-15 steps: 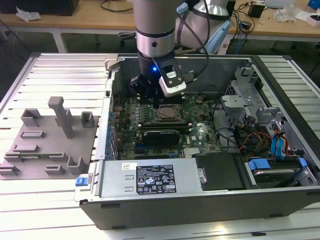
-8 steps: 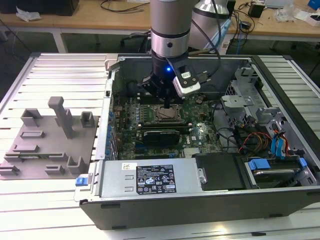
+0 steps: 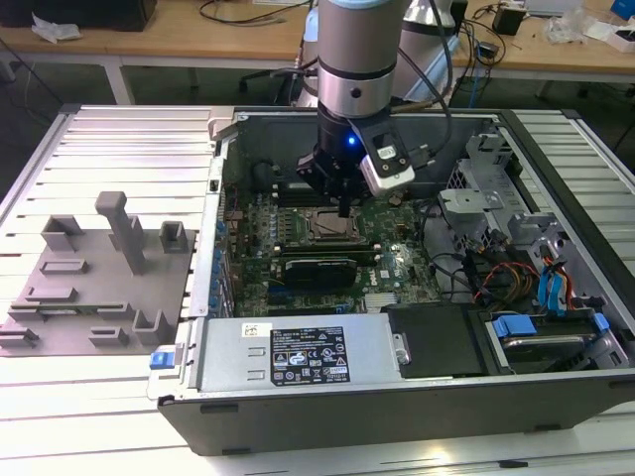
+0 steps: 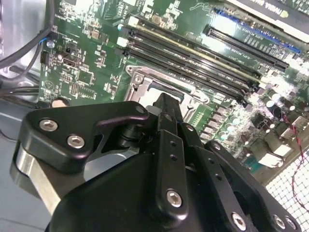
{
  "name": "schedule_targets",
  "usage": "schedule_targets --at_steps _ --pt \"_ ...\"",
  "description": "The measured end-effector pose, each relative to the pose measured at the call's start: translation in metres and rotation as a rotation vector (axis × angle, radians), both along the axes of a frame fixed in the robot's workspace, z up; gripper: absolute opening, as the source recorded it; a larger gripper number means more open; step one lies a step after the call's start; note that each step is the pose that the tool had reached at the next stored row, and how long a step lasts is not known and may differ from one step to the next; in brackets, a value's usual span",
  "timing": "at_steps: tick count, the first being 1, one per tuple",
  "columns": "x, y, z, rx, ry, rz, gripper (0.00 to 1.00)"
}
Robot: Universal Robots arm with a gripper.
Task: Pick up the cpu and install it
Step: 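Install the second cpu locking lever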
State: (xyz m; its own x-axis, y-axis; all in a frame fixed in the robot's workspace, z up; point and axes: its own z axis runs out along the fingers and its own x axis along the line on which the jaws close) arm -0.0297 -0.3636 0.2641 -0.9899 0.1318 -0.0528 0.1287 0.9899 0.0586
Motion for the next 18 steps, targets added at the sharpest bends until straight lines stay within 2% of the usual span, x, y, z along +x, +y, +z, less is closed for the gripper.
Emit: schedule_targets --at_steps 3,5,14,18 --pt "0.0000 -0.0048 -0.0021 -0.0001 0.0000 -0.001 0.11" --pt "0.0000 -0.0060 -0.0034 0.0001 0.0000 -0.001 0.11" --pt "0.0000 -0.0065 -0.0068 0.0005 -0.0002 -0.003 0.11" --pt "0.0001 -0.0094 -0.0084 0.0000 0.0001 -0.002 0.11"
